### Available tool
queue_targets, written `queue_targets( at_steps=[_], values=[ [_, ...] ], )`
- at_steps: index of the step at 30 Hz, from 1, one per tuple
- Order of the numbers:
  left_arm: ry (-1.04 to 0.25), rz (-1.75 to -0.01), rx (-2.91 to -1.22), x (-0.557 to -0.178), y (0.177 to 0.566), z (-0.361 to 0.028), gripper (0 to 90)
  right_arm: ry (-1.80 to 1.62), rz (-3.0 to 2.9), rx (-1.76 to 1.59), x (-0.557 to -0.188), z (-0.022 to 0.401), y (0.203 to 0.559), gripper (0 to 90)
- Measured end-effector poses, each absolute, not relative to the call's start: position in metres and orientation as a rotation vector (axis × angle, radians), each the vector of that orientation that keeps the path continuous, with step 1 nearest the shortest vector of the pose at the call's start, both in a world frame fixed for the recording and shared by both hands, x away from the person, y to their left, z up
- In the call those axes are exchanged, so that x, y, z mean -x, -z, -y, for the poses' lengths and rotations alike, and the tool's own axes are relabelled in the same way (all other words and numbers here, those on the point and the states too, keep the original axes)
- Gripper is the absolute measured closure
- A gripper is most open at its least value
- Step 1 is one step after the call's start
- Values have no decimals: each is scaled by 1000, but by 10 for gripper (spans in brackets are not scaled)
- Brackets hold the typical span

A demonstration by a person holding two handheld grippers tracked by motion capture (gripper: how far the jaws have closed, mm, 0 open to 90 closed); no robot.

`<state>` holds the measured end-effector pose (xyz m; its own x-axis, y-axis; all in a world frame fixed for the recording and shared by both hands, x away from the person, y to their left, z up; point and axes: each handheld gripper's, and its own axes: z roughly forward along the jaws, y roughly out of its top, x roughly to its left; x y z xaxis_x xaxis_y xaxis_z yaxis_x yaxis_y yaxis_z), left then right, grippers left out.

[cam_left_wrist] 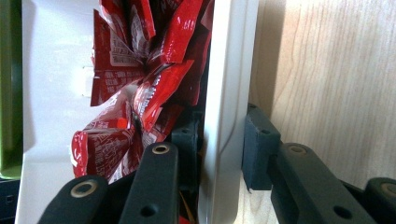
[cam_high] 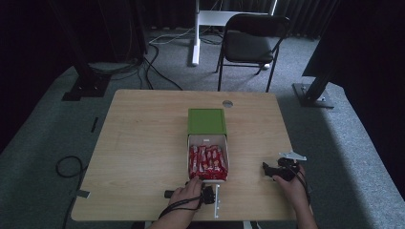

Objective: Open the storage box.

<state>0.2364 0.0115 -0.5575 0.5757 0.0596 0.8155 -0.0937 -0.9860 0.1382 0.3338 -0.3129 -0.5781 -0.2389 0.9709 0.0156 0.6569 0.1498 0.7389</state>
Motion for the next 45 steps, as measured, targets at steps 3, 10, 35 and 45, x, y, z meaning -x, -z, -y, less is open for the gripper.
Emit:
queue_targets(
  at_steps=[3, 10, 35, 45],
  values=[
    [-1318, 6, -2639, -237, 555, -12, 664, -880, -1961, -1548, -334, 313, 578, 115],
    [-1178, -32, -2647, -236, 545, -19, 611, -880, -1962, -1548, -334, 313, 578, 115],
    [-793, -249, -2342, -233, 477, -46, 612, -881, -1961, -1548, -334, 313, 578, 115],
    [-818, -402, -2166, -255, 444, -82, 612, -880, -1961, -1548, -334, 313, 578, 115]
  ],
)
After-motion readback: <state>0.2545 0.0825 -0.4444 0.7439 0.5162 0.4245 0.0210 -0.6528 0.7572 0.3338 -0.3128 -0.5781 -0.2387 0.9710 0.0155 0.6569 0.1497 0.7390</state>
